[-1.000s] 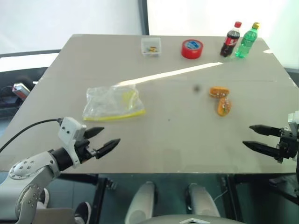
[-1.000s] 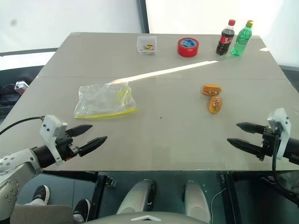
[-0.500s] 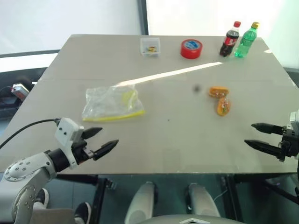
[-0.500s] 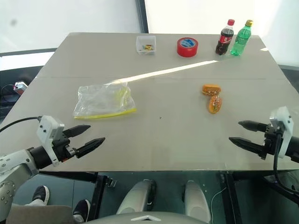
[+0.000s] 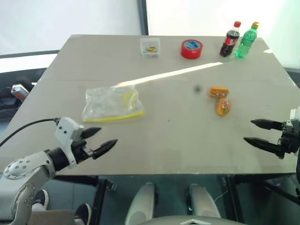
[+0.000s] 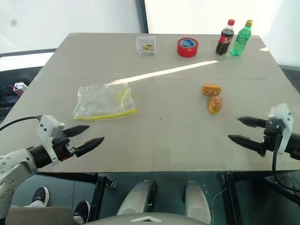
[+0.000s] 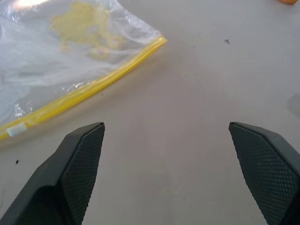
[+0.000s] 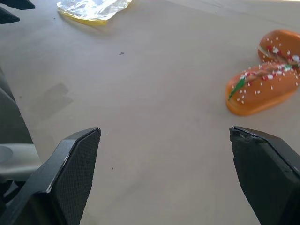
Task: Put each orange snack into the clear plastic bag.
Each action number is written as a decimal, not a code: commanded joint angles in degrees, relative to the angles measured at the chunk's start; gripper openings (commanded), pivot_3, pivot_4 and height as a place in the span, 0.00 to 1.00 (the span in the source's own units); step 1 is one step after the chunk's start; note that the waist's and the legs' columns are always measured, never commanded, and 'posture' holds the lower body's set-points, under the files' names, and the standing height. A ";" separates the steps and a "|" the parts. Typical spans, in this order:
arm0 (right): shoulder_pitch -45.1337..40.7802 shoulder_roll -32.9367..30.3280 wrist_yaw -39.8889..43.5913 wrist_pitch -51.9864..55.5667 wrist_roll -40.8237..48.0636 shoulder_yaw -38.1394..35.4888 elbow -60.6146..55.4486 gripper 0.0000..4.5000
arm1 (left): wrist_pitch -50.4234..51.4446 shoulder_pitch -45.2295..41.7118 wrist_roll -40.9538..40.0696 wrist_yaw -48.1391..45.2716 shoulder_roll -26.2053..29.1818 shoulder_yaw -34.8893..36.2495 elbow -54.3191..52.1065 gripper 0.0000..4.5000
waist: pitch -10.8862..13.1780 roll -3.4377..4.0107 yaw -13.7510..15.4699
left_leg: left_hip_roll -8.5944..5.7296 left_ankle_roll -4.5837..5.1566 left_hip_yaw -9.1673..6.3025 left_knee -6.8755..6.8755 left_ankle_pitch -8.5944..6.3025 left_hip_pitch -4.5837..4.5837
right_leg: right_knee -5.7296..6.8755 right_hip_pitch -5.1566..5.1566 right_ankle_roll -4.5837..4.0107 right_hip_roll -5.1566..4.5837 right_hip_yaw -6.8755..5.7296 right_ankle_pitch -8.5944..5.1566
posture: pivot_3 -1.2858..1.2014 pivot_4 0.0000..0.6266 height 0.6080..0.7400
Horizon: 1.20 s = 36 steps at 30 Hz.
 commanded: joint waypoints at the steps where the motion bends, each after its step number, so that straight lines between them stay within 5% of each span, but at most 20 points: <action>1: -3.02 0.83 -1.65 -2.02 -0.65 3.50 -6.36 1.00 | 1.45 -3.69 0.00 1.87 1.00 -0.17 2.65 1.00 | 0.01 0.00 -0.03 | 0.02 0.00 0.00 0.00 0.00 -0.03 | 0.00 -0.02 0.01 0.02 -0.03 0.00 | 0.52 0.24 1.00; 11: -22.34 6.85 -7.50 -1.20 -3.76 19.94 -12.99 1.00 | 2.32 -27.95 5.40 9.58 -0.14 -5.18 29.14 1.00 | 0.04 -0.11 0.05 | -0.14 -0.01 -0.10 0.00 0.01 -0.12 | 0.02 -0.06 0.24 0.00 -0.12 0.16 | 0.52 0.24 1.00; 24: -28.79 12.53 -8.83 -2.86 -6.25 25.60 -12.50 1.00 | -7.55 -45.80 16.03 2.93 -1.73 -14.44 65.36 1.00 | 0.03 -0.11 -0.12 | -0.32 -0.02 -0.25 -0.09 0.01 -0.12 | 0.03 -0.10 0.24 -0.02 -0.21 0.16 | 0.52 0.24 1.00; 30: -29.38 13.04 -10.53 -2.85 -9.00 26.59 -12.18 1.00 | -5.56 -48.35 18.78 -4.65 -3.53 -19.55 70.64 1.00 | -0.13 0.12 0.42 | -0.45 -0.02 -0.23 -0.04 0.02 -0.03 | 0.17 0.02 0.24 -0.07 -0.30 0.16 | 0.52 0.24 1.00; 36: -28.39 13.82 -14.00 -0.74 -9.78 26.60 -12.56 1.00 | -0.11 -47.60 18.35 -7.42 -3.55 -20.17 67.65 0.66 | -0.36 0.41 0.34 | -0.48 -0.01 -0.23 0.00 0.02 -0.01 | 0.25 0.05 0.25 -0.12 -0.30 0.16 | 0.52 0.24 1.00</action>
